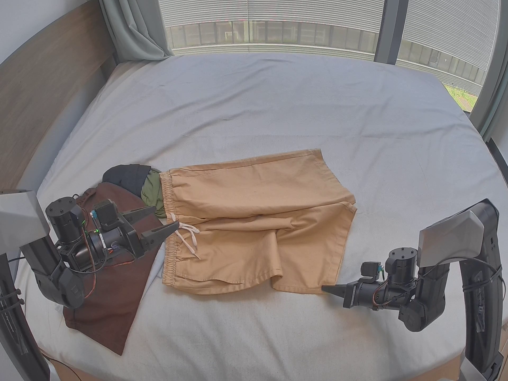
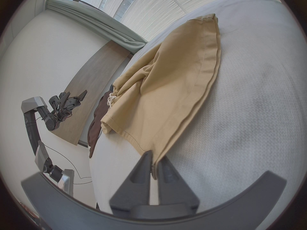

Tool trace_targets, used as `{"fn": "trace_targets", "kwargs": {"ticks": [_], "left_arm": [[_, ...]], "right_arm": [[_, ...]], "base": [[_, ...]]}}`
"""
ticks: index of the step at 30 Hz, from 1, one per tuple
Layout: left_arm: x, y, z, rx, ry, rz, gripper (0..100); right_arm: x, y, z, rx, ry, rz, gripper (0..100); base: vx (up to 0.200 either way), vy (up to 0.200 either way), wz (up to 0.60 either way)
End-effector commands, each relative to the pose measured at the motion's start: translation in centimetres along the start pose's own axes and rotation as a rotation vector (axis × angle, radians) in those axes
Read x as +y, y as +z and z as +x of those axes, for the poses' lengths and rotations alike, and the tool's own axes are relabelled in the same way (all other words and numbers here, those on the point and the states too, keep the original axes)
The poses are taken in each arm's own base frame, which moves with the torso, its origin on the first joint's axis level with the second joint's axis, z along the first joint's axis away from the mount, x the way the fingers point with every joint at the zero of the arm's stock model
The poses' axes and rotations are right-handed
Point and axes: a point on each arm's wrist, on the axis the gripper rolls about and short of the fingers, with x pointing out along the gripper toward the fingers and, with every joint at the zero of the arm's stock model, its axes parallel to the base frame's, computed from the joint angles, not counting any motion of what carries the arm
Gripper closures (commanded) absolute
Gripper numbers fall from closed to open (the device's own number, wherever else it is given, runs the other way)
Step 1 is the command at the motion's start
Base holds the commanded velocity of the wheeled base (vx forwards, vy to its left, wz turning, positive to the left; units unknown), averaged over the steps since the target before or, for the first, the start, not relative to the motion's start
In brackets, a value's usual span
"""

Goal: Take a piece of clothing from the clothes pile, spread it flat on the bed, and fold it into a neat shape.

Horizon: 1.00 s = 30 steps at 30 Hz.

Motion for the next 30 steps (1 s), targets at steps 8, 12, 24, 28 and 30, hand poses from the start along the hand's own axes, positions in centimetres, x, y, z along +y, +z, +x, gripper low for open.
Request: {"fn": "trace_targets", "kwargs": {"ticks": [8,12,24,28,30], "left_arm": [[0.3,-1.3,0.0,0.034,0.006,-0.027,0],[0.7,-2.1,0.1,0.052,0.011,-0.046,0],[1.3,-5.1,-0.8,0.137,0.012,-0.138,0],[1.7,-6.1,-1.7,0.167,0.022,-0.189,0],[1.8,-6.4,-1.7,0.173,0.026,-0.200,0]], "right_arm": [[-0.3,0.7,-2.5,-0.027,-0.048,0.016,100],[-0.8,0.6,-3.3,-0.027,-0.074,0.032,100],[-0.9,0.8,-4.0,-0.037,-0.087,0.035,100],[-0.8,0.9,-3.8,-0.040,-0.082,0.026,100],[-0.8,0.9,-3.8,-0.040,-0.081,0.026,100]], "base": [[0.000,0.000,0.00],[0.000,0.000,0.00],[0.000,0.000,0.00],[0.000,0.000,0.00],[0.000,0.000,0.00]]}}
